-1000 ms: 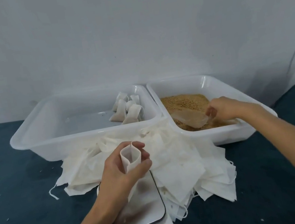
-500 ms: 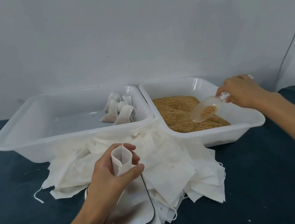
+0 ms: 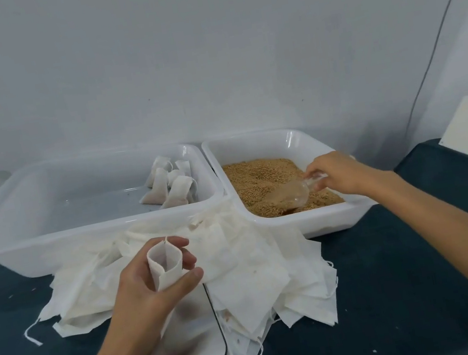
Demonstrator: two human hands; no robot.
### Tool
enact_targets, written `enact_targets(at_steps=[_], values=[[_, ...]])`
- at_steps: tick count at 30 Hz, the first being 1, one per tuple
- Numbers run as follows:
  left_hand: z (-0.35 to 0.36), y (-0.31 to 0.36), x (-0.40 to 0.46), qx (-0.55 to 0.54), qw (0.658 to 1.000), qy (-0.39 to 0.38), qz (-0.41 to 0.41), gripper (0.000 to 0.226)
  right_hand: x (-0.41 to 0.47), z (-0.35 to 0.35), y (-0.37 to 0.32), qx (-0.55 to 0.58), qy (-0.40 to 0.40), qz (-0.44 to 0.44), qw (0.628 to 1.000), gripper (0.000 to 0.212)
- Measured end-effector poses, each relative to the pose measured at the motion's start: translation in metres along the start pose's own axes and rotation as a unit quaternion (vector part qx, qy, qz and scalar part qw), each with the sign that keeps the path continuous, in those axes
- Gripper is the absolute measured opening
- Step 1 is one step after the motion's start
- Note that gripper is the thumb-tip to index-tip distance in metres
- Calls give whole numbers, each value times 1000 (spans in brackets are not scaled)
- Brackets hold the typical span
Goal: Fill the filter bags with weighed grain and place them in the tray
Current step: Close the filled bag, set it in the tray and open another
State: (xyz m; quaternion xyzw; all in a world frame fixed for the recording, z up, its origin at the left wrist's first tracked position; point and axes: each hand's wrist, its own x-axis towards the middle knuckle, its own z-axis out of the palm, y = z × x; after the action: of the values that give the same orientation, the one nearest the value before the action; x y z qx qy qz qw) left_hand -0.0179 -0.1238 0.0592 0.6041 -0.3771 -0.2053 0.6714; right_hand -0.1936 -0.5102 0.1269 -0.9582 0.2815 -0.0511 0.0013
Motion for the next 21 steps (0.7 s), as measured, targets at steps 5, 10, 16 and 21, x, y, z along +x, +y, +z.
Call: enact_targets(at_steps=[5, 10, 16, 21], values=[[-1, 3, 1, -11, 1000, 0, 2, 40, -7, 6, 18, 111, 20, 35, 993, 24], [-1, 3, 1, -7, 1000, 0, 2, 37, -13, 13, 16, 168, 28, 37, 985, 28], [-1, 3, 0, -1, 1000, -3, -1, 38, -18, 13, 11, 190, 30, 36, 981, 28], [0, 3, 0, -10, 1000, 0, 0, 36, -21, 10, 6, 198, 29, 37, 979, 27]])
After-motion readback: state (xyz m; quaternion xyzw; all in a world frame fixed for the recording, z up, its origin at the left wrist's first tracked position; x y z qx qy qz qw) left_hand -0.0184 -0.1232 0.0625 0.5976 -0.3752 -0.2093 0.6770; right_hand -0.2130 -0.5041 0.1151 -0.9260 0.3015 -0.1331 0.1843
